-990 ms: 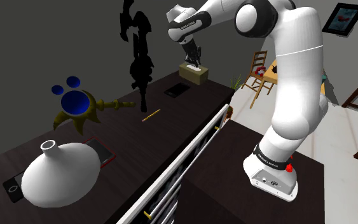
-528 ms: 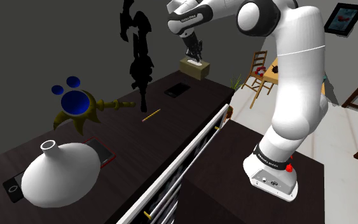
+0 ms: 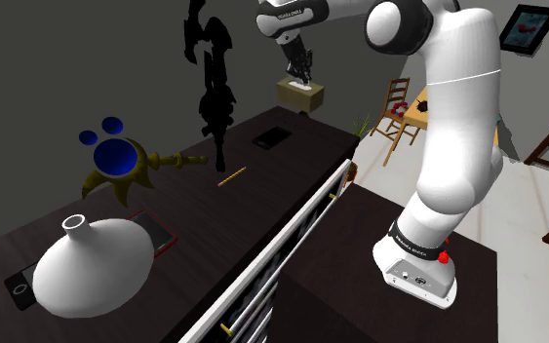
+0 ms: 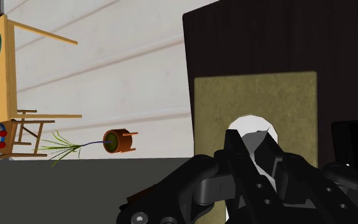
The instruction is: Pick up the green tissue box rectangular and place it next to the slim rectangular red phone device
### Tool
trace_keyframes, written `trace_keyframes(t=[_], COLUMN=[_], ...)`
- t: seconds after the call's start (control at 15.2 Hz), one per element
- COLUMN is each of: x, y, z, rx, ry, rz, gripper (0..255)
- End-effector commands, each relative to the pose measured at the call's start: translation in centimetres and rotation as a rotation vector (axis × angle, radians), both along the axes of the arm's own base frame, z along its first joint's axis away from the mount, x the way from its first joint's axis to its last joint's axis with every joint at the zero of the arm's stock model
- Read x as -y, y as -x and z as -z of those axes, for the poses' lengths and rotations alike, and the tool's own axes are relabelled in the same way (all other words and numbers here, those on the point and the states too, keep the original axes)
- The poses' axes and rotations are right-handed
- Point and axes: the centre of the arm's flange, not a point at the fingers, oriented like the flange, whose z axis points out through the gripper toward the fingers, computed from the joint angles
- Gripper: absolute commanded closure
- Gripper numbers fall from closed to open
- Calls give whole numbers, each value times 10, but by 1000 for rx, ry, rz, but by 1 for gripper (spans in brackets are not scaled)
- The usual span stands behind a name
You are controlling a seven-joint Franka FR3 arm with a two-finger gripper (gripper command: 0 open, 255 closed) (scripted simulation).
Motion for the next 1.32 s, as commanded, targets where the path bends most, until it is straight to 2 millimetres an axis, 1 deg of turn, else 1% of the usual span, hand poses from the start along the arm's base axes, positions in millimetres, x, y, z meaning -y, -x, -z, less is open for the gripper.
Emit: trace_keyframes(t=[0.0,1.25], x=[0,0], y=[-1,-1], z=[-10,-110], rx=[0,0], ry=[0,0], rz=[0,0], gripper=[255,255])
